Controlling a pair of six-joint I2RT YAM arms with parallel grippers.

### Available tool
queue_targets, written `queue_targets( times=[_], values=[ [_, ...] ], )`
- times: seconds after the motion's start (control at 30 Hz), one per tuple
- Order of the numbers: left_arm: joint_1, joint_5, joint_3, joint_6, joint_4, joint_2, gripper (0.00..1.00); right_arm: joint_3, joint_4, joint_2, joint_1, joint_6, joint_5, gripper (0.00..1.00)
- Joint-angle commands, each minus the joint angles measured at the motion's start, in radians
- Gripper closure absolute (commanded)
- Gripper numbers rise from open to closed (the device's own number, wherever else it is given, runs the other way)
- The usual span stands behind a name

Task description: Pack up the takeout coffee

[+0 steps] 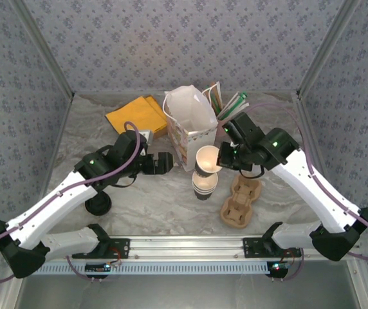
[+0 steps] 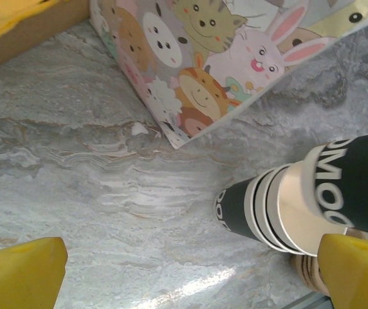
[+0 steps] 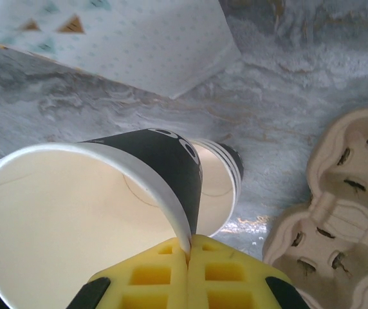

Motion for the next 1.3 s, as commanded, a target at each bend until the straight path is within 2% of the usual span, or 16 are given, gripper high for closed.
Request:
queue_targets(
  times=[0.0, 0.27, 0.43, 0.63, 0.9, 1.27],
  values=[
    [-0.007, -0.088, 0.035, -0.011, -0.035, -0.056, 0.00, 0.090, -0.061, 0.021, 0.034, -0.019, 0.052, 1.00],
    [0.022, -0.333, 0.010, -0.099, -0.162, -0.193, 0.00, 0.220, -0.006, 0.185, 0.182, -0.013, 0.073, 1.00],
    [0.027, -0.433, -0.027, -0.145, -0.247, -0.311, 0.00, 0.264, 0.051, 0.314, 0.253, -0.012, 0.064, 1.00],
    [0.029, -0.427, -0.063, -0.184, -0.339, -0.404, 0.00, 0.293, 0.132, 0.467, 0.299, -0.026, 0.022, 1.00],
    [0.030, -0.360, -0.077, -0.202, -0.415, -0.456, 0.00, 0.283, 0.233, 0.642, 0.323, -0.022, -0.049, 1.00],
    [0.029, -0.289, -0.080, -0.204, -0.457, -0.461, 0.00, 0.171, 0.309, 0.695, 0.308, -0.003, -0.076, 1.00]
  ],
)
